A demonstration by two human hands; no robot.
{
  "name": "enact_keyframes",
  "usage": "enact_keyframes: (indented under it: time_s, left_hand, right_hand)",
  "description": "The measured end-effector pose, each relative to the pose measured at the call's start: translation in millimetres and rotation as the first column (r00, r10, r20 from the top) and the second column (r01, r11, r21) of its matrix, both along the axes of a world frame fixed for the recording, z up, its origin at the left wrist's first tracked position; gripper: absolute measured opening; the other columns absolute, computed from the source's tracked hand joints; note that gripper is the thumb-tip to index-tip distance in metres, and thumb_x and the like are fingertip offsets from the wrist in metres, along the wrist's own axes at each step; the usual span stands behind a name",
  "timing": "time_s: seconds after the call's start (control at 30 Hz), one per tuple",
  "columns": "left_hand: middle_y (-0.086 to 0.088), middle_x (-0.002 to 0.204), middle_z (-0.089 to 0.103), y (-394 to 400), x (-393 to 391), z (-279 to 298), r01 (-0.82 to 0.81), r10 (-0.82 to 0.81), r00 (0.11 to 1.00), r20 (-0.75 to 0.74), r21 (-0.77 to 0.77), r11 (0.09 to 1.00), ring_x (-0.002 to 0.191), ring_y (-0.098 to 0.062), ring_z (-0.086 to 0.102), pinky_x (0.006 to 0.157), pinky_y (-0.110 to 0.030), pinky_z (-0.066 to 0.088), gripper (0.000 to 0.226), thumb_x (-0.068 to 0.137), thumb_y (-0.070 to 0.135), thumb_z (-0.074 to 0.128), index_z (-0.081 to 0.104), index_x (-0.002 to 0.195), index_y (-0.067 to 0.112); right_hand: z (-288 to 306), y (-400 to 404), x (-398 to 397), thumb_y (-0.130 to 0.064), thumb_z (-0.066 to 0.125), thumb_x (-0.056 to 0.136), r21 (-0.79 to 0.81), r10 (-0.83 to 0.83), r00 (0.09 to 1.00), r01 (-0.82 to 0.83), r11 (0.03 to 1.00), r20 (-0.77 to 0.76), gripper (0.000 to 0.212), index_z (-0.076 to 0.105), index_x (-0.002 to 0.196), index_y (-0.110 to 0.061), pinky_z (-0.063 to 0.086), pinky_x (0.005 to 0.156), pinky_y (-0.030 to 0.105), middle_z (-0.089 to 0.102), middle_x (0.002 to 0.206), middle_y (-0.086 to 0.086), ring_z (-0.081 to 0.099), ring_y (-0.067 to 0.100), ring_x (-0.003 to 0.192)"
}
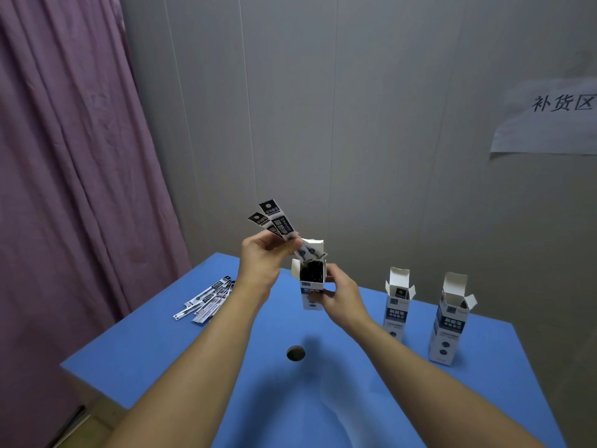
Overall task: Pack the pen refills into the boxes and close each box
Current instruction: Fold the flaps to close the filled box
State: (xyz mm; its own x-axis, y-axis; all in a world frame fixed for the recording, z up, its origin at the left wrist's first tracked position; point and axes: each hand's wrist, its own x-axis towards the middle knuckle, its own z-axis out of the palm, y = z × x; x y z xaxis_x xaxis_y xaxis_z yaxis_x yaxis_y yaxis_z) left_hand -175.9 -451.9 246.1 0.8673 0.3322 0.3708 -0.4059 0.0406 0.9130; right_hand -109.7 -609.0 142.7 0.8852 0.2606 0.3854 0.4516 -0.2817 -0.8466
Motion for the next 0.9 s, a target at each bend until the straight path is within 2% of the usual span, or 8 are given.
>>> enact_keyframes:
  time_s: [0.13, 0.27, 0.37, 0.5, 0.57, 0.7, 0.8, 0.9]
  left_hand:
    - [-0.006, 0.083, 0.076, 7, 2, -4, -0.009, 0.008, 1.000, 0.019, 0.048, 0.999, 0.084, -0.020, 0.070, 0.091, -0.036, 0.056, 0.014, 0.076, -0.002, 0.080, 0.075, 0.085, 0.009]
    - [-0.006, 0.086, 0.077, 9, 2, -8, 0.021, -0.019, 1.000, -0.012, 0.211, 0.977, 0.083, -0.020, 0.072, 0.088, -0.038, 0.057, 0.013, 0.079, -0.003, 0.078, 0.075, 0.084, 0.008]
    - [0.001, 0.084, 0.076, 8, 3, -14, 0.001, 0.023, 0.998, -0.057, 0.392, 0.920, 0.080, -0.011, 0.071, 0.077, -0.022, 0.054, 0.017, 0.078, 0.001, 0.079, 0.077, 0.084, 0.016]
    - [0.010, 0.079, 0.067, 6, 4, -18, -0.128, 0.169, 0.986, 0.003, 0.671, 0.730, 0.073, 0.009, 0.058, 0.065, -0.005, 0.040, 0.019, 0.078, 0.008, 0.081, 0.077, 0.092, 0.019]
    - [0.011, 0.080, 0.061, 6, 4, -17, -0.129, 0.193, 0.981, -0.011, 0.704, 0.699, 0.078, 0.007, 0.056, 0.064, -0.007, 0.038, 0.021, 0.078, 0.009, 0.080, 0.075, 0.095, 0.021]
    - [0.003, 0.093, 0.063, 12, 11, -21, -0.097, 0.206, 0.976, -0.065, 0.721, 0.686, 0.090, -0.012, 0.058, 0.071, -0.020, 0.040, 0.030, 0.072, 0.016, 0.085, 0.069, 0.096, 0.027]
    - [0.007, 0.094, 0.062, 15, 17, -25, -0.087, 0.177, 0.983, -0.051, 0.721, 0.687, 0.088, -0.009, 0.058, 0.069, -0.018, 0.039, 0.028, 0.071, 0.022, 0.087, 0.069, 0.093, 0.024]
    - [0.008, 0.096, 0.062, 13, 20, -27, -0.073, 0.144, 0.988, -0.053, 0.664, 0.745, 0.087, -0.007, 0.060, 0.069, -0.019, 0.043, 0.022, 0.078, 0.037, 0.082, 0.070, 0.094, 0.028]
  right_hand:
    - [2, -1, 2, 0.000, 0.073, 0.082, 0.010, -0.004, 1.000, 0.004, 1.000, -0.010, 0.042, 0.061, 0.113, -0.025, 0.057, 0.091, 0.036, 0.064, 0.111, -0.010, 0.057, 0.005, 0.110]
    - [-1, 0, 4, 0.001, 0.072, 0.082, 0.012, -0.019, 1.000, 0.019, 1.000, -0.012, 0.042, 0.061, 0.112, -0.026, 0.057, 0.091, 0.035, 0.065, 0.111, -0.011, 0.057, 0.004, 0.110]
    - [-1, 6, 4, 0.000, 0.072, 0.081, 0.001, -0.006, 1.000, 0.006, 1.000, -0.007, 0.041, 0.061, 0.110, -0.027, 0.057, 0.090, 0.035, 0.065, 0.109, -0.011, 0.058, 0.005, 0.109]
    - [0, 14, 2, -0.001, 0.070, 0.081, -0.042, 0.021, 1.000, -0.021, 0.999, 0.006, 0.042, 0.061, 0.111, -0.029, 0.058, 0.088, 0.033, 0.064, 0.109, -0.013, 0.058, 0.003, 0.108]
    - [-2, 15, 3, -0.005, 0.072, 0.082, -0.055, 0.021, 1.000, -0.021, 0.998, -0.002, 0.040, 0.061, 0.111, -0.030, 0.058, 0.087, 0.034, 0.064, 0.108, -0.014, 0.058, 0.003, 0.107]
    - [-5, 14, 5, -0.008, 0.075, 0.081, -0.039, 0.015, 1.000, -0.016, 0.999, -0.027, 0.039, 0.061, 0.111, -0.028, 0.058, 0.087, 0.037, 0.065, 0.108, -0.011, 0.059, 0.005, 0.105]
    - [-6, 11, 5, -0.008, 0.075, 0.082, -0.053, 0.006, 0.999, -0.008, 0.999, -0.034, 0.038, 0.061, 0.112, -0.026, 0.057, 0.088, 0.038, 0.065, 0.109, -0.010, 0.059, 0.006, 0.105]
    - [-8, 8, 5, -0.008, 0.076, 0.081, -0.063, -0.006, 0.999, 0.002, 0.998, -0.051, 0.038, 0.061, 0.112, -0.025, 0.057, 0.087, 0.038, 0.065, 0.108, -0.010, 0.059, 0.006, 0.103]
